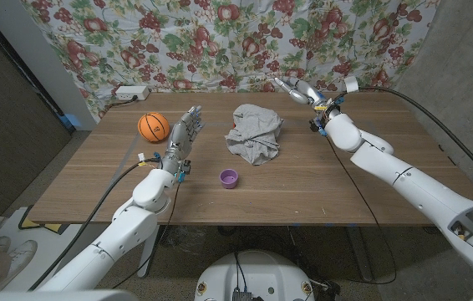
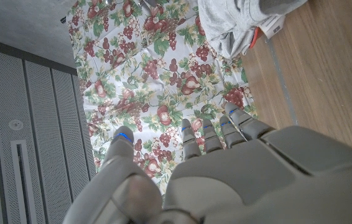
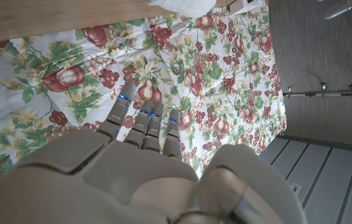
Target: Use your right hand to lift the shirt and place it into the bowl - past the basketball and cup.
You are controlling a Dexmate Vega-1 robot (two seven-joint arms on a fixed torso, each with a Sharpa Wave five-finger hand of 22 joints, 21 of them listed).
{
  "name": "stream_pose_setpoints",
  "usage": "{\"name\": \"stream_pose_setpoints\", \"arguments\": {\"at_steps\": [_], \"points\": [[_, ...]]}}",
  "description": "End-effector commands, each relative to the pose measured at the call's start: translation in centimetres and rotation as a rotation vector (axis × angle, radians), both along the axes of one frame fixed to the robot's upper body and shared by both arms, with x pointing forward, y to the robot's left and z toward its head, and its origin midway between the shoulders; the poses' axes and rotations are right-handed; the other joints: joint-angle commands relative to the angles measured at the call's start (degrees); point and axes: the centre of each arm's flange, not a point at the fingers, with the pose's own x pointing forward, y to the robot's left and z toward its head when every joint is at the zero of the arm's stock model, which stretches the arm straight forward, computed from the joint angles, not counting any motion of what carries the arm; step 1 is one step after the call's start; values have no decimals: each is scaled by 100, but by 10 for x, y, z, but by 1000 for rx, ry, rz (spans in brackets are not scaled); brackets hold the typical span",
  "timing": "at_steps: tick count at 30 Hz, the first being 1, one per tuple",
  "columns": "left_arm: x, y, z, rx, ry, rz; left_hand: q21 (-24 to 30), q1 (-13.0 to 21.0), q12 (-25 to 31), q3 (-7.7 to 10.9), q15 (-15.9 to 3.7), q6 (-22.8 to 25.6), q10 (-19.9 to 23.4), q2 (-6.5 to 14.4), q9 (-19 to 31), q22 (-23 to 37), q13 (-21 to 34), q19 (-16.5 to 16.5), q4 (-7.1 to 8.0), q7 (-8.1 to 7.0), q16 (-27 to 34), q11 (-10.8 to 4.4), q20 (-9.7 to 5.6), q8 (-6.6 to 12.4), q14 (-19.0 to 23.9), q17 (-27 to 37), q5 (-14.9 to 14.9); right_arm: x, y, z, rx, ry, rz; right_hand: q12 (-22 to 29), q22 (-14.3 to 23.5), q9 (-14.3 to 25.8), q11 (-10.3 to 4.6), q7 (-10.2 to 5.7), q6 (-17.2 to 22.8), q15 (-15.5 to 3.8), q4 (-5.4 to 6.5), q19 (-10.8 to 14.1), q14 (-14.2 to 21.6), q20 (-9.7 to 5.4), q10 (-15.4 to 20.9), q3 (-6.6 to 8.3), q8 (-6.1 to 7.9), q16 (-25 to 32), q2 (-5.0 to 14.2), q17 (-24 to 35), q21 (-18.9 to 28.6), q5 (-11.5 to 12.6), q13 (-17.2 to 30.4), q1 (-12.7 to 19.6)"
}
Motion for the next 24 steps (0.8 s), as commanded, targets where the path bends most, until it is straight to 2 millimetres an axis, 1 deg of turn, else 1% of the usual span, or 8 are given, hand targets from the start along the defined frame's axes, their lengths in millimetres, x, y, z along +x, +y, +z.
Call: {"name": "stream_pose_setpoints", "arguments": {"at_steps": [1,3,5,8,15,16,23,24], "points": [[0,-2,6,10,-8,9,2,11,-10,56,-21,44,9,32,28,21,19,26,5,1,7,24,-55,-11,-17,25,-9,-22,-41,-23,196,41,81,-103,17,-65,-137,-43,-143,-56,-14,42,11,50,78,-51,-47,-86,10,-3,-114,-37,-67,-182],[0,-2,6,9,-6,10,1,11,-9,56,-25,43,10,33,28,21,19,23,5,-6,6,25,-52,-12,-18,25,-9,-23,-45,-30,234,67,98,-149,17,-86,-169,-33,-168,-62,-19,13,-22,60,18,-53,-52,-121,11,-5,-159,-38,-83,-217],[0,-1,6,9,-4,10,1,11,-9,57,-22,43,12,33,28,21,19,25,5,-3,6,25,-50,-12,-18,25,-8,-23,-50,-38,295,100,128,-169,18,-101,-165,-21,-219,-60,-23,3,-40,65,8,-56,-68,-144,10,-7,-187,-38,-93,-241],[0,0,7,15,-1,11,2,12,-10,57,-23,45,10,33,28,21,19,26,5,1,7,22,-49,-12,-18,25,-8,-26,-57,-43,333,118,134,-188,18,-116,-180,6,-241,-94,-27,-5,-29,72,3,-58,-71,-155,10,-8,-214,-39,-102,-264],[0,-1,8,10,3,10,2,12,-11,57,-19,41,8,33,28,21,19,25,5,-5,7,5,-50,-14,-16,25,-8,-28,-66,-55,411,165,176,-269,17,-165,-100,22,-322,-54,-47,-44,-69,40,-69,-56,-86,-219,8,-13,-305,-39,-126,-317],[0,-1,8,12,4,10,1,12,-10,57,-22,40,9,33,28,21,19,25,5,-5,7,7,-50,-15,-17,25,-8,-28,-67,-58,429,172,186,-295,17,-178,-68,20,-348,-54,-53,-68,-77,41,-103,-55,-91,-235,7,-14,-333,-39,-131,-328],[2,-2,8,13,9,4,0,12,-11,57,-25,38,6,32,28,21,19,22,5,-8,7,17,-52,-16,-18,25,-8,-32,-70,-58,408,168,158,-320,17,-212,-65,34,-370,-60,-72,-95,-79,44,-75,-48,-85,-270,6,-16,-397,-37,-141,-349],[2,-3,8,12,12,-1,2,12,-10,57,-26,36,10,32,28,21,19,25,5,-9,7,17,-53,-17,-18,25,-9,-33,-69,-57,395,164,149,-324,18,-227,-75,28,-333,-82,-83,-70,-34,18,-45,-38,-64,-266,15,-14,-412,-36,-144,-350]]}}
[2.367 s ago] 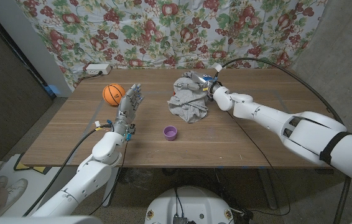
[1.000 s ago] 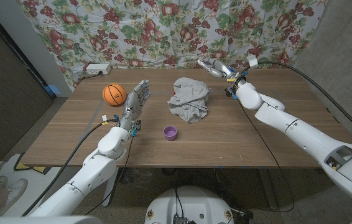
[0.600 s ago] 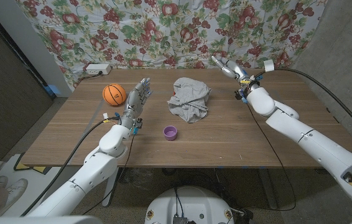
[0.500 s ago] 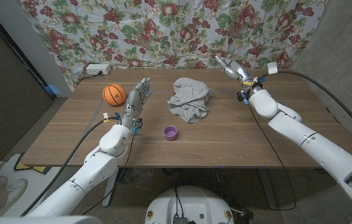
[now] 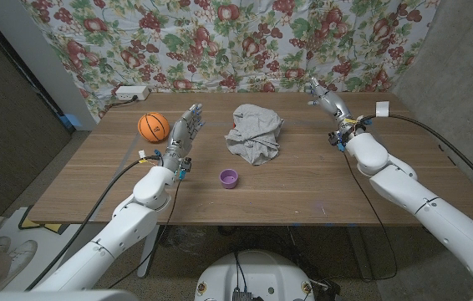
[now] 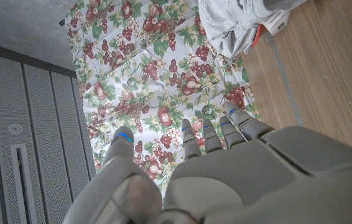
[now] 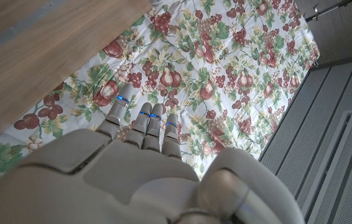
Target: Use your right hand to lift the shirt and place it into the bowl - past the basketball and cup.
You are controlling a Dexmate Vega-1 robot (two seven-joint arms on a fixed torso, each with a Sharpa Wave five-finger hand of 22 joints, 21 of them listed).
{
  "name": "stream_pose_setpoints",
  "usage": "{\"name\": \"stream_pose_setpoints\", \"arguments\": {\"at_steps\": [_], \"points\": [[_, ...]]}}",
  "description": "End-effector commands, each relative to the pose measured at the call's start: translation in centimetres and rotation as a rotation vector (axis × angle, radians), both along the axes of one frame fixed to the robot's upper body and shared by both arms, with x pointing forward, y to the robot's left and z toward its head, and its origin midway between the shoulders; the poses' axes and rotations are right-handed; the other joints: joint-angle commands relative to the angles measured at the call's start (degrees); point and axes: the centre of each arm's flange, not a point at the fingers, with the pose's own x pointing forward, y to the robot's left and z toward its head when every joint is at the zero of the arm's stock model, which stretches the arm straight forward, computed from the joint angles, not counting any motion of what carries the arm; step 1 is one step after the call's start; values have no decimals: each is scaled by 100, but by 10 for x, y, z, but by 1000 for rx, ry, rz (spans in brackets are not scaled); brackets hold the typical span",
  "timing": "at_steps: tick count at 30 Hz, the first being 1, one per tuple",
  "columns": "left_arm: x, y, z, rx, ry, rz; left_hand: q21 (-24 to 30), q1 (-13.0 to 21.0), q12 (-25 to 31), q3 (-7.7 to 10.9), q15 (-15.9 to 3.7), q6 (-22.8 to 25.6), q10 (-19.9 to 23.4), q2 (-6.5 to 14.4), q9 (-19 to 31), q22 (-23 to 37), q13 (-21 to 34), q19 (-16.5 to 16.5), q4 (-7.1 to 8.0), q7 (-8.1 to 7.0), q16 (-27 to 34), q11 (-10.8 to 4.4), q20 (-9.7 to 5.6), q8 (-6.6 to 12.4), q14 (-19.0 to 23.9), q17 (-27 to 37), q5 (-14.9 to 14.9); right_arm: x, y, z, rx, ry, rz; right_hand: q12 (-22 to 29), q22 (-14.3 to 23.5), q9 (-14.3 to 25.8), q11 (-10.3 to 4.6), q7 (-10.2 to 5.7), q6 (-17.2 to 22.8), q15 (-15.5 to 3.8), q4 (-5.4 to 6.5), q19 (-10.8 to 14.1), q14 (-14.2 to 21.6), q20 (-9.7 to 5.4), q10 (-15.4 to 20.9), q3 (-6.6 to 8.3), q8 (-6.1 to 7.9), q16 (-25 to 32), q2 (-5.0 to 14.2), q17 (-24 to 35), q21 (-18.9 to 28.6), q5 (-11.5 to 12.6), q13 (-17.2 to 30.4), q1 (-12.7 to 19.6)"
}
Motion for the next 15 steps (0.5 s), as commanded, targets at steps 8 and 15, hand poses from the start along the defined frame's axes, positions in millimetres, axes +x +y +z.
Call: {"name": "stream_pose_setpoints", "arguments": {"at_steps": [8,15], "points": [[8,0,0,55,25,-72,0,12,-12,57,-25,37,4,31,28,20,19,22,4,5,6,10,-53,-17,-22,25,-8,-11,4,-14,42,32,-10,-42,11,-55,6,-54,63,-32,-84,50,50,-54,61,24,32,-36,33,12,-79,12,2,6],[11,11,4,84,16,-119,1,14,-14,58,-39,20,-1,32,28,20,19,23,4,-3,5,-4,-63,-24,-24,25,-7,-18,14,-23,93,39,-17,-78,11,-89,7,-67,23,23,-114,39,14,-80,62,54,23,-85,49,11,-139,13,-3,21]]}}
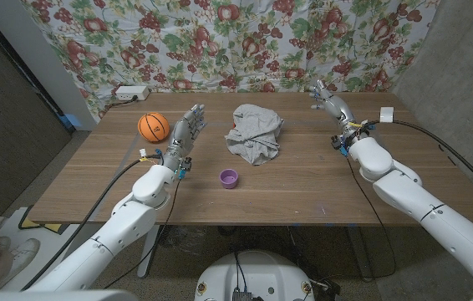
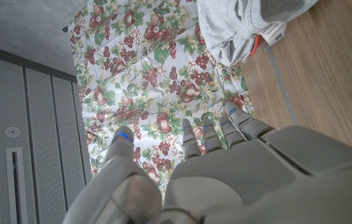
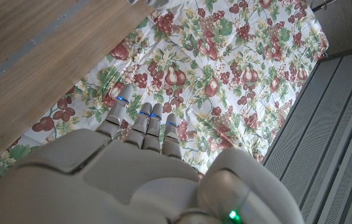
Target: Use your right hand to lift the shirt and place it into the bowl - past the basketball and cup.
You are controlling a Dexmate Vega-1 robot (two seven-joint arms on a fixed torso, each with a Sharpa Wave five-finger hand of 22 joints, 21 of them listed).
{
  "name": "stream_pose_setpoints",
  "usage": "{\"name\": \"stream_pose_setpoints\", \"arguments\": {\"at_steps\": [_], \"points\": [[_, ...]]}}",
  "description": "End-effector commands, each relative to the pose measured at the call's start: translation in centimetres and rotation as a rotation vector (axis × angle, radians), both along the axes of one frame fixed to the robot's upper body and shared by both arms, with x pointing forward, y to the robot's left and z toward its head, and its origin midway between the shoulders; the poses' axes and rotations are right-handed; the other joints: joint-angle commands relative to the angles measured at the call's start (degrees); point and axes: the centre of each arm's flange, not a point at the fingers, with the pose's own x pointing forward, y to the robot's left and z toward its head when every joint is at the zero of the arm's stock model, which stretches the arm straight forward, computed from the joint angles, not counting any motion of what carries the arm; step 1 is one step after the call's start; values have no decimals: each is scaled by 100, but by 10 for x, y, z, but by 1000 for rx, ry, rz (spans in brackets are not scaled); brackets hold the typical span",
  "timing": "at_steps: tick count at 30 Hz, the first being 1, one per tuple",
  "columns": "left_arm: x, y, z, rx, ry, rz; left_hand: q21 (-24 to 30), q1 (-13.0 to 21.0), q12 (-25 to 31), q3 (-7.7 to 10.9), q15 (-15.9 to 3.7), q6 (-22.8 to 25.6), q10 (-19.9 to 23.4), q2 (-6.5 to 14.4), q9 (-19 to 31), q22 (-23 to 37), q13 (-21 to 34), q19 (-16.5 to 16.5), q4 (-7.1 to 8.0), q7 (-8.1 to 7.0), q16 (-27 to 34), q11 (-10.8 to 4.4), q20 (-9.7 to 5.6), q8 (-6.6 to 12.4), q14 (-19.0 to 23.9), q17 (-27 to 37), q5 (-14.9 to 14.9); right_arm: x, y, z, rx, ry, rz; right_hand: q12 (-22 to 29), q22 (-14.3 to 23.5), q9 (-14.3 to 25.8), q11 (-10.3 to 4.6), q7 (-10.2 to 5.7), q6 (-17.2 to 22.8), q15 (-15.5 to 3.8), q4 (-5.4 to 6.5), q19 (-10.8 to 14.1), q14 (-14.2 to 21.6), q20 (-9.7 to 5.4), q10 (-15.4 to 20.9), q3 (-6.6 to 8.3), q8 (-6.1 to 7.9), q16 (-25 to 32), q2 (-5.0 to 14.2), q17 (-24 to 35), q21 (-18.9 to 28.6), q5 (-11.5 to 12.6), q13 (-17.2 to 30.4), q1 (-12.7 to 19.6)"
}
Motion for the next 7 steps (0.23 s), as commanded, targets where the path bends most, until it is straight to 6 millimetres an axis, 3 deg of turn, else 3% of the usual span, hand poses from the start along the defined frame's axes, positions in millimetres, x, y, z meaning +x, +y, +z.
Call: {"name": "stream_pose_setpoints", "arguments": {"at_steps": [1,7], "points": [[5,14,3,51,-1,-67,0,14,-11,58,-41,17,6,32,28,20,19,42,4,-5,4,-6,-43,-25,-27,25,-7,-9,14,-13,66,17,-12,-18,12,-12,-15,-33,-12,52,-44,-24,-7,-17,42,-17,23,-31,51,10,-25,13,-3,21],[4,21,4,51,-12,-74,2,15,-10,59,-42,15,8,32,28,20,19,46,3,-9,4,7,-48,-25,-28,25,-6,-4,19,-12,86,28,28,-30,12,-29,-8,-58,-13,28,-57,-43,0,-2,60,0,26,-47,61,10,-61,12,-4,29]]}}
